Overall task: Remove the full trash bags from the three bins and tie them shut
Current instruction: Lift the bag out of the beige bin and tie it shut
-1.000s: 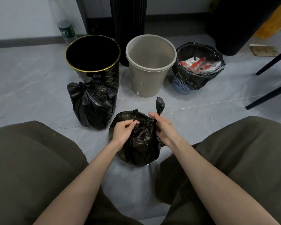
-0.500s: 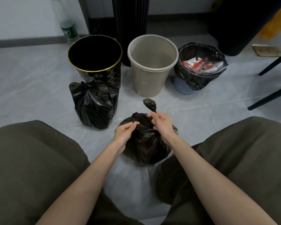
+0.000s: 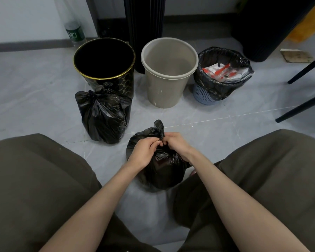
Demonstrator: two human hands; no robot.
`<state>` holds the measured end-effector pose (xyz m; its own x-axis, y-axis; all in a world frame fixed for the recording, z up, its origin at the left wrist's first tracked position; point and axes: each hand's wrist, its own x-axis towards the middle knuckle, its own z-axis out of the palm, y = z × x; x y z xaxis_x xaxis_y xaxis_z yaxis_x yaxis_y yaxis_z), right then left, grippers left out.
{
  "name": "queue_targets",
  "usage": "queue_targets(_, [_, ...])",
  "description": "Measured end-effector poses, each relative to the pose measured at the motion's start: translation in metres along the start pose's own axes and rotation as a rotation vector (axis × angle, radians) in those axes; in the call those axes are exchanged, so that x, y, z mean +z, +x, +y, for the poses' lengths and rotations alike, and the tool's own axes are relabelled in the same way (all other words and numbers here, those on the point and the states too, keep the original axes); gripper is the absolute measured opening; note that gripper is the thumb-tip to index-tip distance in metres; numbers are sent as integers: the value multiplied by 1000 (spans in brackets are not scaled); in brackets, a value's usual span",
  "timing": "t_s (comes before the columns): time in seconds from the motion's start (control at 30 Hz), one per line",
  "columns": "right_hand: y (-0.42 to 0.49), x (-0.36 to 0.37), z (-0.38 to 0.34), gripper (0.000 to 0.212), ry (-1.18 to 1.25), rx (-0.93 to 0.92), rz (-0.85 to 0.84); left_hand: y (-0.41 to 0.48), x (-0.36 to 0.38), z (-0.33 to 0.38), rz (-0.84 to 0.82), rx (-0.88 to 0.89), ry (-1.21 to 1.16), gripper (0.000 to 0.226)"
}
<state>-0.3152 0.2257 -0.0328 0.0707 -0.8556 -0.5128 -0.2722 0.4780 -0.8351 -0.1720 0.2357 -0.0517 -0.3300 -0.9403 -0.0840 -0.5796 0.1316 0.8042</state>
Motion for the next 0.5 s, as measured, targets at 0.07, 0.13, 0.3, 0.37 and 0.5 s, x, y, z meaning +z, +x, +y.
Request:
queue_targets(0.07, [0,1,-2,26,64,39,-40,0,-1,-2,-18,4,78,22])
queue_targets(0.13, [0,2,-1,26,85,70,-70,-1,-2,-2,-45,-7,122,23])
queue_targets(0.3, [0,2,8,45,137,29,18,1,-3,3,-54,-23,53,23])
queue_targets(0.37, [1,2,8,45,225,67,1,4,-6,3,-65,-111,-70,23])
queue_targets(0.5, [-1,3,4,41,308,86,-71,12,-13,-5,-79,-237,-205,19])
